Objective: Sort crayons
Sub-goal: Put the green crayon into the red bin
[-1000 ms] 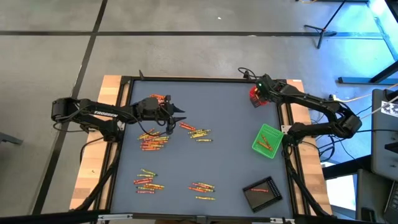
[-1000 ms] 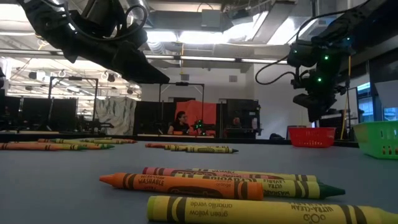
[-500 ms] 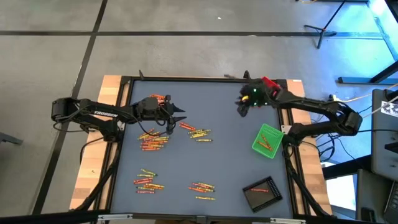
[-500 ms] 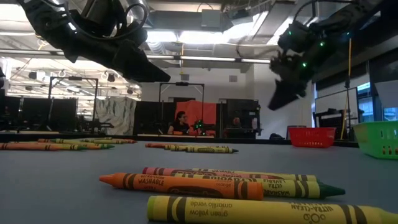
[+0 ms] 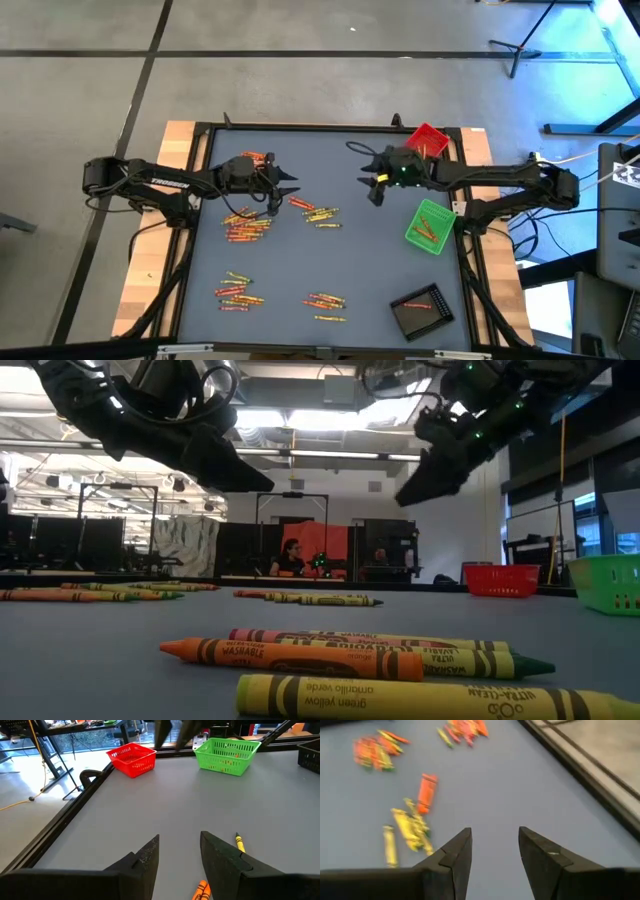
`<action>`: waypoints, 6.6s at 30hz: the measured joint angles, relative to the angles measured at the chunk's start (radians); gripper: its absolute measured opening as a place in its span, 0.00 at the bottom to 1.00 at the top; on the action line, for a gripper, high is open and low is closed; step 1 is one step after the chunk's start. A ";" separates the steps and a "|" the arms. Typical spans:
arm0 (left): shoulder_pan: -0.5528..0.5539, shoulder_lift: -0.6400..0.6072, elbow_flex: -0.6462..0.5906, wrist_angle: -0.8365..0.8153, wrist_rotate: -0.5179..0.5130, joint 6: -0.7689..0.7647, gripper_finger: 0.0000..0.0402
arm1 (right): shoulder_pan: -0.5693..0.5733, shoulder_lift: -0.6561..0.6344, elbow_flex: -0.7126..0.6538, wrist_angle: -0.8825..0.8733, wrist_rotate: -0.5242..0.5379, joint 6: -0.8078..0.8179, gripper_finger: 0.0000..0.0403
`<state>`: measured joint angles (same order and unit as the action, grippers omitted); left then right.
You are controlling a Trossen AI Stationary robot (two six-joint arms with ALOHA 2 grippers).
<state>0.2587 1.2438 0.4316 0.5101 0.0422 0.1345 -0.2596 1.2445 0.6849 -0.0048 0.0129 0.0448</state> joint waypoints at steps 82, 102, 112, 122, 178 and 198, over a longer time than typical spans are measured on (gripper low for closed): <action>0.000 0.000 0.000 0.004 0.000 0.007 0.32 | 0.259 0.521 -0.002 0.424 -0.085 -0.105 0.05; 0.000 0.000 0.000 0.007 -0.006 0.007 0.32 | 0.154 0.071 -0.001 -0.073 0.285 -0.091 0.05; 0.000 0.000 0.000 0.007 -0.008 0.007 0.32 | -0.109 -0.037 0.000 -0.196 0.294 -0.091 0.05; 0.000 0.000 0.000 0.007 -0.008 0.007 0.32 | -0.360 -0.039 0.000 -0.314 0.421 -0.023 0.05; 0.000 0.000 0.000 0.007 -0.052 0.008 0.32 | -0.527 0.049 0.102 -0.351 0.012 0.020 0.52; 0.000 0.000 0.000 0.007 -0.052 0.008 0.32 | -0.026 0.246 0.065 0.108 -0.172 -0.183 0.52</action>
<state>0.2584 1.2438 0.4316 0.5175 -0.0101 0.1421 -0.2854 1.4902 0.7498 0.1033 -0.1592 -0.1387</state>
